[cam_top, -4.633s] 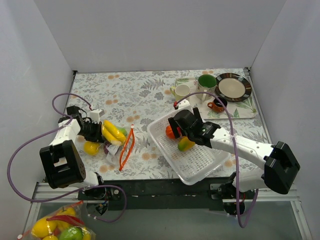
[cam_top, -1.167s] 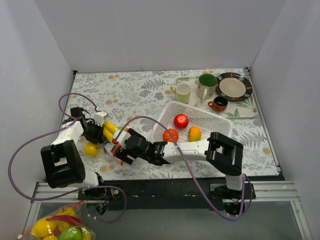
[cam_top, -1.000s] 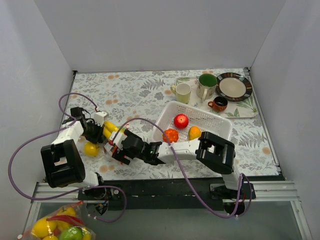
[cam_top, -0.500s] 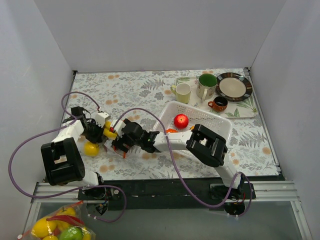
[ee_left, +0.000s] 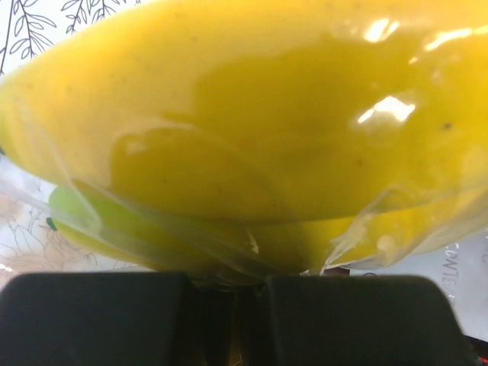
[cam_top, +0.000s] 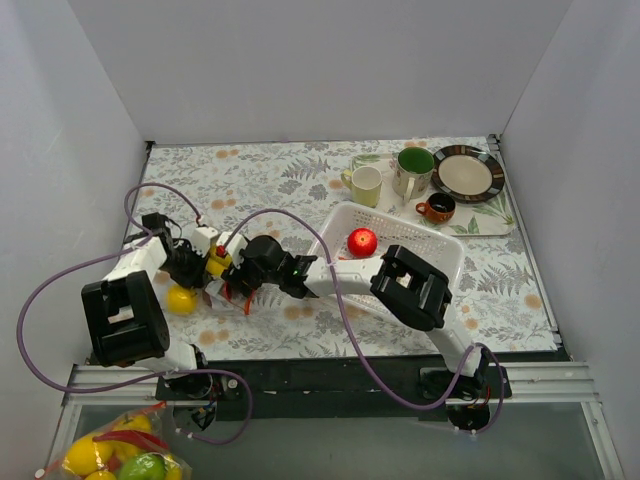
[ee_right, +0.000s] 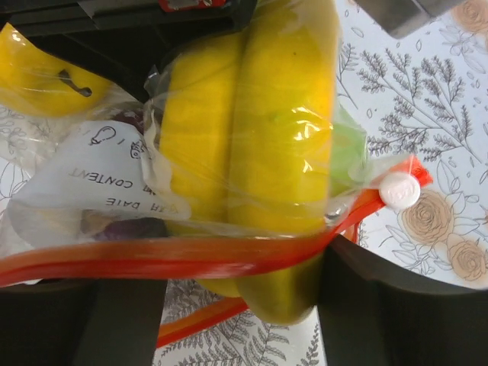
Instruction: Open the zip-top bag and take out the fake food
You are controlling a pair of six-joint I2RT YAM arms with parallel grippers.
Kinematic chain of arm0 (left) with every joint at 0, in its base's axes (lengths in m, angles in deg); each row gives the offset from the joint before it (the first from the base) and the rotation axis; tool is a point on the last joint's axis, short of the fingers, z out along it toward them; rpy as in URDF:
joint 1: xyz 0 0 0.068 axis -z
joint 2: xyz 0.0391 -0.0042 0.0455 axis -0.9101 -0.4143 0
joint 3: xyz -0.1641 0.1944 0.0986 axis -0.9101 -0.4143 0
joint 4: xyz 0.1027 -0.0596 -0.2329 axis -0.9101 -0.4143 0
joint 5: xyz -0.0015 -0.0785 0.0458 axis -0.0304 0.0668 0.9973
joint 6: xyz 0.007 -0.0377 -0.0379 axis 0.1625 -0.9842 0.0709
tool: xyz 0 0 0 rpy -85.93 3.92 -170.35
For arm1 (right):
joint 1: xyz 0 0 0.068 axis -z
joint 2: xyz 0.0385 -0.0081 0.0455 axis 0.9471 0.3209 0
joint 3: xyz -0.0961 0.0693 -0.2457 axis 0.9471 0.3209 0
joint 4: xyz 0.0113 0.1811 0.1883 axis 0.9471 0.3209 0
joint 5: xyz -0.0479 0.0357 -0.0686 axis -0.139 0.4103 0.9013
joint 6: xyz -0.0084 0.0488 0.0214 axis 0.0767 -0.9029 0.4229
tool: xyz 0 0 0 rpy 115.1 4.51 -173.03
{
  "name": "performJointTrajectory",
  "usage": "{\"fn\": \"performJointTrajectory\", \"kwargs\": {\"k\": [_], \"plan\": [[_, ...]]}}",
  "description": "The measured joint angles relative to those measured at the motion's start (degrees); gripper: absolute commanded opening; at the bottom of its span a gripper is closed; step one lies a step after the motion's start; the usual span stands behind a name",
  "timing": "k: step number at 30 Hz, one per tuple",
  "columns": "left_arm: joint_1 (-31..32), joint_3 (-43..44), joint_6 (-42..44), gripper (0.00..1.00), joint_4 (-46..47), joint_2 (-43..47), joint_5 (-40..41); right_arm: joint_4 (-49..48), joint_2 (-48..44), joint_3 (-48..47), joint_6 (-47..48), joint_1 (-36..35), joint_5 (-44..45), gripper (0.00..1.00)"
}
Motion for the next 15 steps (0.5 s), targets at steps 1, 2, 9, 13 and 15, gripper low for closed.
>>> {"fn": "performJointTrajectory", "kwargs": {"k": [1, 2, 9, 13, 15], "plan": [[0.0, 0.0, 0.0, 0.00, -0.2, 0.0, 0.2, 0.4, 0.0, -0.2, -0.4, 0.1, -0.5, 0.44], [-0.1, 0.0, 0.0, 0.00, -0.4, 0.0, 0.2, 0.5, 0.0, -0.2, -1.0, 0.1, -0.9, 0.37], [0.2, 0.2, -0.7, 0.00, -3.5, 0.0, 0.1, -2.7, -6.2, 9.2, -5.2, 0.1, -3.4, 0.13], [0.8, 0.8, -2.3, 0.00, -5.9, -0.8, 0.1, -2.4, -15.4, 19.9, -8.3, -0.7, -4.8, 0.11], [0.6, 1.8, -2.9, 0.00, -6.9, -1.3, 0.8, -1.6, -19.7, 23.5, -9.7, -1.2, -5.3, 0.11]]}}
